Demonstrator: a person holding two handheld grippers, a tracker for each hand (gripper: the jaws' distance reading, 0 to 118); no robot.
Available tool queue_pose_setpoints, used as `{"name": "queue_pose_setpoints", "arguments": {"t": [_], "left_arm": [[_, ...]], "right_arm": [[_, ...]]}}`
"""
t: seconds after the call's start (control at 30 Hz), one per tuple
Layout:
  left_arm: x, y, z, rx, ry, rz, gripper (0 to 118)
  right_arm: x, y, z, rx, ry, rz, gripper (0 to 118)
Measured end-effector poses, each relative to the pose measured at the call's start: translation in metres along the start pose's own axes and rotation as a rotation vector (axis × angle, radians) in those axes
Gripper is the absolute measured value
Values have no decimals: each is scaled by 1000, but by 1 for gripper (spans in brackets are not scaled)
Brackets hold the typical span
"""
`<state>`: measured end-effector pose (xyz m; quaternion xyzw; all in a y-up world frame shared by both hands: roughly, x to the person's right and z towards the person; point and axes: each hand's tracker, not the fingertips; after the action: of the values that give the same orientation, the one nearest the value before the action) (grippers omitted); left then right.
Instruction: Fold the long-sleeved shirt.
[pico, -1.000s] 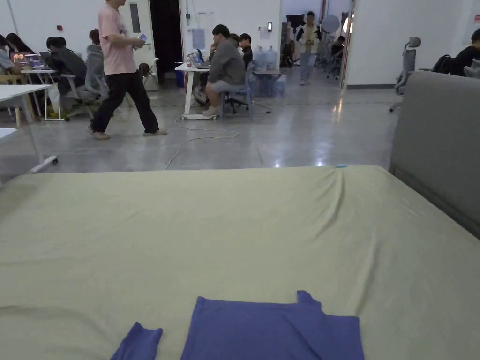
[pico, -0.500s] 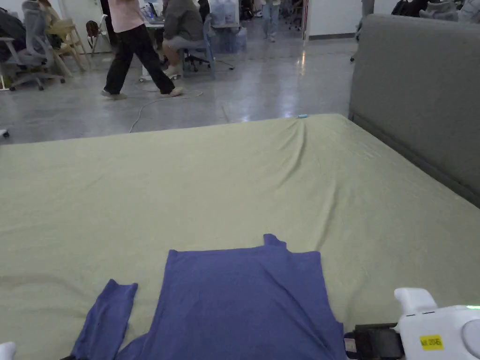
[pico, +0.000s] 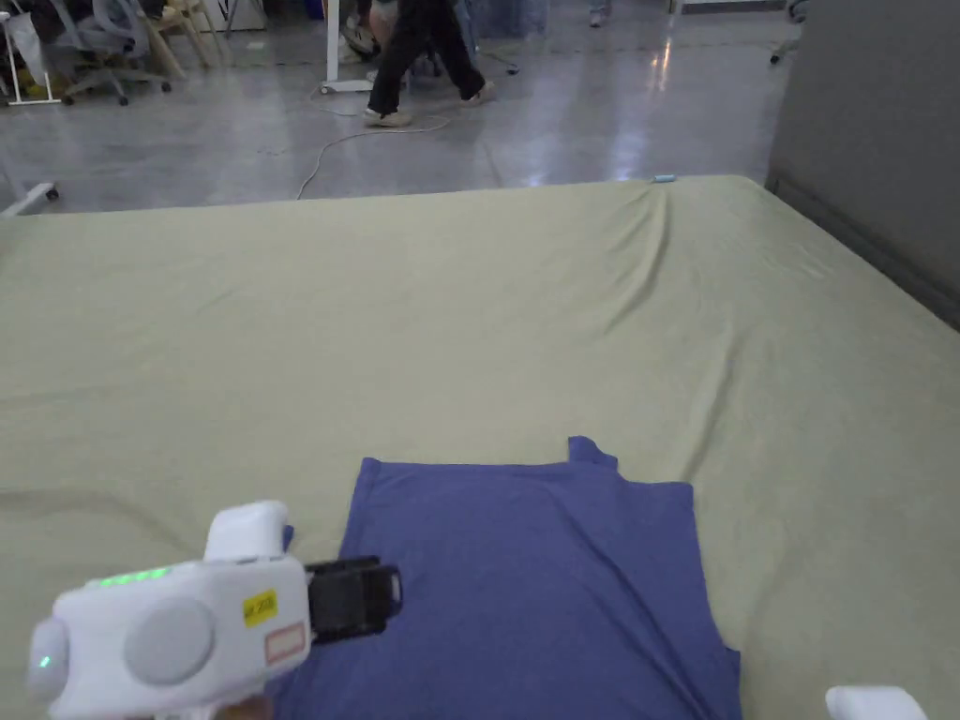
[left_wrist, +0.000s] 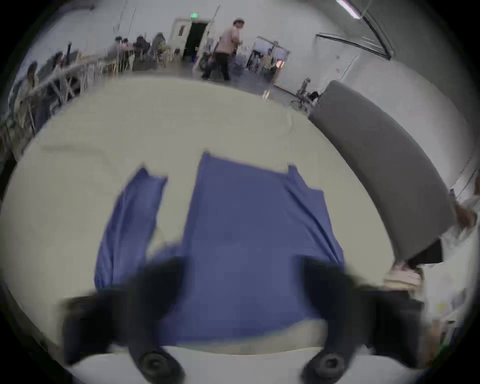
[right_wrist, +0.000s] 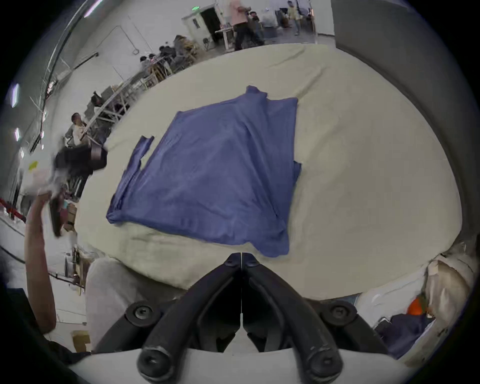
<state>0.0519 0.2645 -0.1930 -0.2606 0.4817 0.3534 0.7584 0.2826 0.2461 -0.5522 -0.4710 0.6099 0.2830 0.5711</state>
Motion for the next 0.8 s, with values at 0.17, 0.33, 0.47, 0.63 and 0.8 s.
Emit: {"name": "queue_pose_setpoints", "arguments": {"t": [0.17,0.33,0.47,0.63,0.8], "left_arm": [[-10,91,-119,-36,100,-13,118],[-24,121,-242,-136,252,-46,118],[-14,92,-257,-258,288,-48,107],[-2,105,-217,-92,260,-236,0],[-3,117,-186,-72,184,-188,0]], "right_arm": [[3,2,-1,14,0,-5,0],[22,3,-14,-19,-48,-49,0],[39,6,-23,-30,-99,-85,0],[46,11,-40,-60,-87,-85,54],[45,17,-65,15,-66,-88,116]]}}
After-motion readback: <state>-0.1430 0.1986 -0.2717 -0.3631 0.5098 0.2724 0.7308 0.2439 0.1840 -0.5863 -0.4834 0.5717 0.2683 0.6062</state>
